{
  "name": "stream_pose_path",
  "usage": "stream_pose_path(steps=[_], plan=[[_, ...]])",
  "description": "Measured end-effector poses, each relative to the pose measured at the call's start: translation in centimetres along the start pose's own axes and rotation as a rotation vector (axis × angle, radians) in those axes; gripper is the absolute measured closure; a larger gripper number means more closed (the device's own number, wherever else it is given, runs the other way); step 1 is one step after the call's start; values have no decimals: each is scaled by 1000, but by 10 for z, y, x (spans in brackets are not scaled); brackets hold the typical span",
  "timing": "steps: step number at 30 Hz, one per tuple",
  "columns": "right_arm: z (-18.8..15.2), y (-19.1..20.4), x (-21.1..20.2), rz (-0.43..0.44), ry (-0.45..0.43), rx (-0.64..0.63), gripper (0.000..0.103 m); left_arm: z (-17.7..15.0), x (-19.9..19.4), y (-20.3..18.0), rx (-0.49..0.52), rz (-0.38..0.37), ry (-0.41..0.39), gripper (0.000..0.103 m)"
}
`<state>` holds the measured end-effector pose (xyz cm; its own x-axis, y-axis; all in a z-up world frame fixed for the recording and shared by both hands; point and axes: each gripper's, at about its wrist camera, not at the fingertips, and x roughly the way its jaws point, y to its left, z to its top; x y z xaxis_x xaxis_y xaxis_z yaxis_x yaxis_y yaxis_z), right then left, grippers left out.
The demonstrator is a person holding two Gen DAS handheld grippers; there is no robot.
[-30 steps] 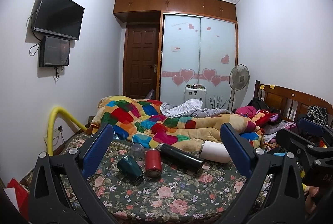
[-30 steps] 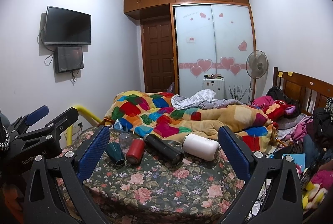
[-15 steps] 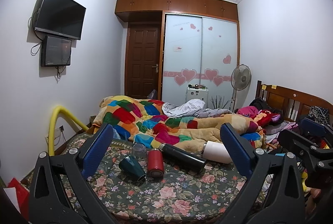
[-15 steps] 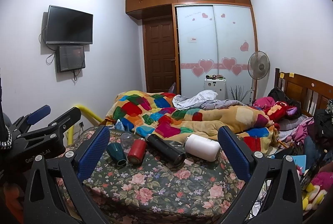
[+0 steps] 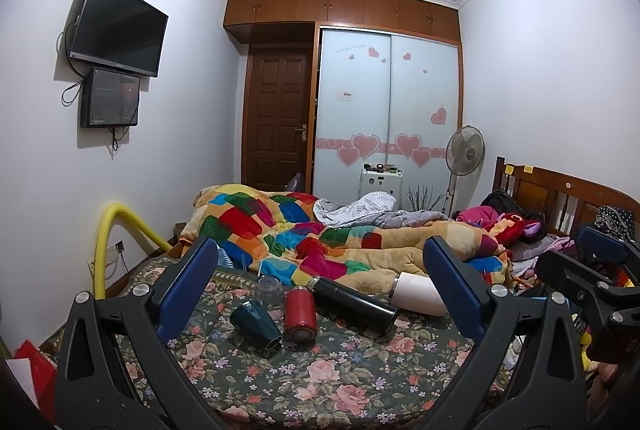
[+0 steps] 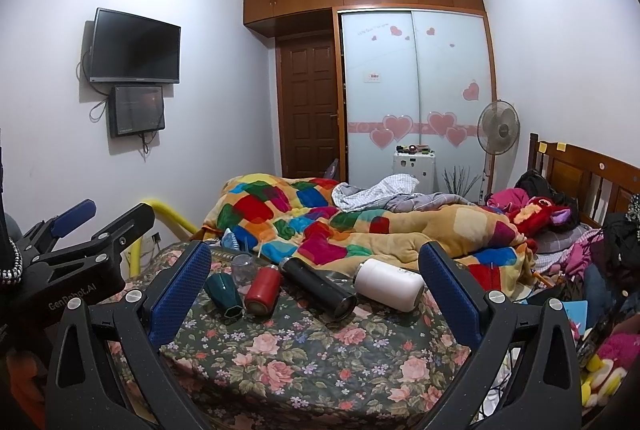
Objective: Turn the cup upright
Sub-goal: 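Move the left gripper down to the teal mug and close on it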
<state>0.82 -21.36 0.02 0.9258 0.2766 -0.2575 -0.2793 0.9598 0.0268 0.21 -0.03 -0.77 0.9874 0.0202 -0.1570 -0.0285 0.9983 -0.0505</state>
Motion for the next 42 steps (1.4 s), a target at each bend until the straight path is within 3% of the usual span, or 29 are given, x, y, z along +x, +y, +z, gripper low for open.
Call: stream_pose_path(steps=[12,19,29,37,42], plan=[[-7,-3,14,-1,29,-2,0,-3,9,4,-21,18,8,0],[-16,-11,40,-15,83,18,0,-15,45,19,-61,57,91,0],[-38,-28,96,-39,217,46,0,-78,157,69,-165,157,381,0],[-53,-36,135,-39,320,65,0,-142,253,93,-195,209,617,16],[-59,-38,152,-37,357,66,0,-163,288,106,-248,259,684,19]])
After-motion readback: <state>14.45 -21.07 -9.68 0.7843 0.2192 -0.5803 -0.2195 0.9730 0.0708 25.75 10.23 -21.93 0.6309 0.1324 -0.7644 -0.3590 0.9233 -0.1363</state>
